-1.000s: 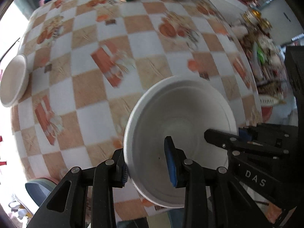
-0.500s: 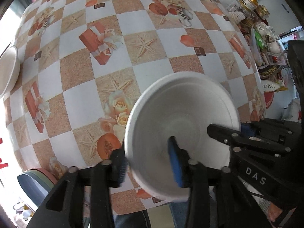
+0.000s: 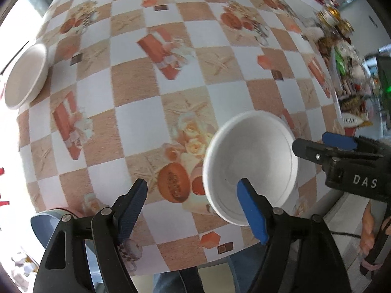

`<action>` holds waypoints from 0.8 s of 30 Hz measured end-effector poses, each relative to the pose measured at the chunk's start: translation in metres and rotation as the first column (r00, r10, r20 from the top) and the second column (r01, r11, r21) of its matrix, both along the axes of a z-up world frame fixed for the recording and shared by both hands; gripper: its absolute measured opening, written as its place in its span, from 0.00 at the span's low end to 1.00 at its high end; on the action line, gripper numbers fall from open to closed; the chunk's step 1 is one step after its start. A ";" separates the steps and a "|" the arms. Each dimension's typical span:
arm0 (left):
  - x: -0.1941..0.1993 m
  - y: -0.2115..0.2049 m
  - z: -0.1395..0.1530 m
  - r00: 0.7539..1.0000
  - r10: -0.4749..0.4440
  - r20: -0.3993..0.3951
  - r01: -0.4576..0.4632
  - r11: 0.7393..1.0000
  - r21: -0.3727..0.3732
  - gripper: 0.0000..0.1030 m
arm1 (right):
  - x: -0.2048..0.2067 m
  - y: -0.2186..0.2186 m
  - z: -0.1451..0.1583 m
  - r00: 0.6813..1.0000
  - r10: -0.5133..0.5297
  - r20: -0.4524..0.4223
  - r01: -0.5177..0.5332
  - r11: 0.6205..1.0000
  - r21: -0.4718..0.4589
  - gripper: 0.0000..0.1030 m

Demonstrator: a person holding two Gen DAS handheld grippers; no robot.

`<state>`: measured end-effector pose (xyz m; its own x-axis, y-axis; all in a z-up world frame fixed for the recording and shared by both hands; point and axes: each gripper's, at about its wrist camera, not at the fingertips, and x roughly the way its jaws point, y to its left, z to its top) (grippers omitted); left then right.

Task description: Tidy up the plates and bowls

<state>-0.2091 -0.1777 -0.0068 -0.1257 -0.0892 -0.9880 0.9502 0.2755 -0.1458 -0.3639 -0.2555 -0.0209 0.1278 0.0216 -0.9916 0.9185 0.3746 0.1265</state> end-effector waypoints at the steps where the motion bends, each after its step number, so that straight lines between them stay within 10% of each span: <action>1: 0.004 -0.001 0.001 1.000 0.015 -0.005 -0.015 1.000 0.000 0.77 | 0.004 -0.002 0.001 1.000 0.003 0.010 -0.003 1.000 0.004 0.79; 14: 0.068 -0.019 0.061 0.984 0.177 -0.002 -0.175 0.971 -0.166 0.77 | 0.065 -0.024 0.035 0.991 0.079 0.109 -0.076 0.997 -0.034 0.79; 24: 0.202 -0.021 0.089 0.909 0.401 0.113 -0.356 0.889 -0.286 0.77 | 0.159 -0.033 0.055 0.962 0.163 0.218 -0.158 0.987 -0.039 0.79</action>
<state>-0.0073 -0.1982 0.0823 0.1301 -0.3470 -0.9288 0.7972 0.5936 -0.1102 -0.2052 -0.2881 0.0337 0.3388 0.0388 -0.9401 0.7966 0.5198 0.3085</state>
